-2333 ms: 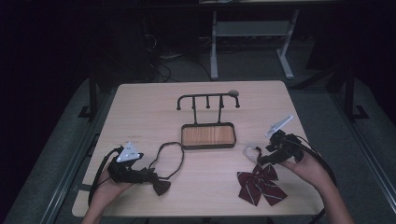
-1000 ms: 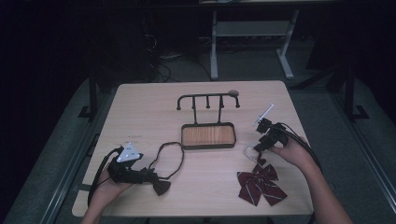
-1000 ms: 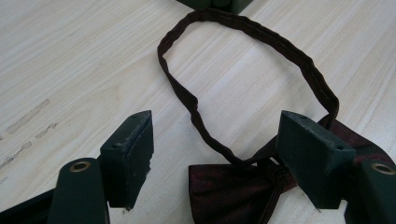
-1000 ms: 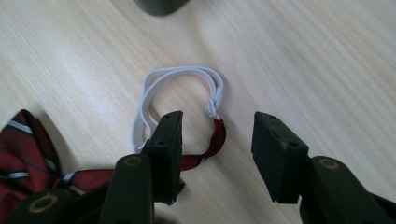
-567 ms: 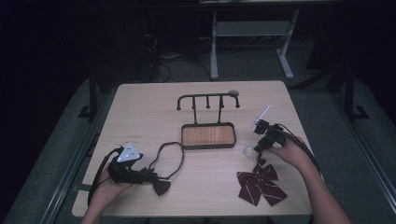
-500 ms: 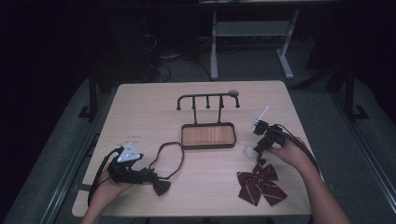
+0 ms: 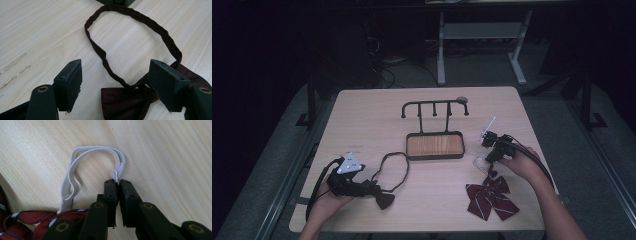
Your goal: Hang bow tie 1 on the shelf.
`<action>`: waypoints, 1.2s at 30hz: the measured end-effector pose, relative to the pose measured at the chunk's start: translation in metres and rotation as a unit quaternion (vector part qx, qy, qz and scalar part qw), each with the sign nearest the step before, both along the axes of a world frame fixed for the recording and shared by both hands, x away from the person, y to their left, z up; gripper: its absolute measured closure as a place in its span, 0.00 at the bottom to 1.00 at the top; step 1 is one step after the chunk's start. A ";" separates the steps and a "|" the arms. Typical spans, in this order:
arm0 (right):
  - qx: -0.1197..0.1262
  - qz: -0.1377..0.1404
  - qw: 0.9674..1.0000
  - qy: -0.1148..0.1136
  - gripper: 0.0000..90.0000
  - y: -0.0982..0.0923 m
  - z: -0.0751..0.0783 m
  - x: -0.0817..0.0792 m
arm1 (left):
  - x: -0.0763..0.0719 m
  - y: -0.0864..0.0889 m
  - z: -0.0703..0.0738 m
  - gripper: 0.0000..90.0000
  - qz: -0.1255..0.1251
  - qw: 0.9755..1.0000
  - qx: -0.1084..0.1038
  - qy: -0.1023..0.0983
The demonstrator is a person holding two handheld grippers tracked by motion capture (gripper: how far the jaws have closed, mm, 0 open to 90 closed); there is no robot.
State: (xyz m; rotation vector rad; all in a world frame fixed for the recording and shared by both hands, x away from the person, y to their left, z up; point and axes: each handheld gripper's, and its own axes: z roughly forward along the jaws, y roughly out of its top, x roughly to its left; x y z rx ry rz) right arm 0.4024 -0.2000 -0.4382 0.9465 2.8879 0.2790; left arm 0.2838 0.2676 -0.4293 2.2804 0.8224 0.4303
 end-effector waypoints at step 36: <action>0.092 0.044 0.995 -0.021 0.97 -0.014 0.064 -0.023 | 0.000 -0.001 -0.001 0.31 0.001 1.000 0.000 0.002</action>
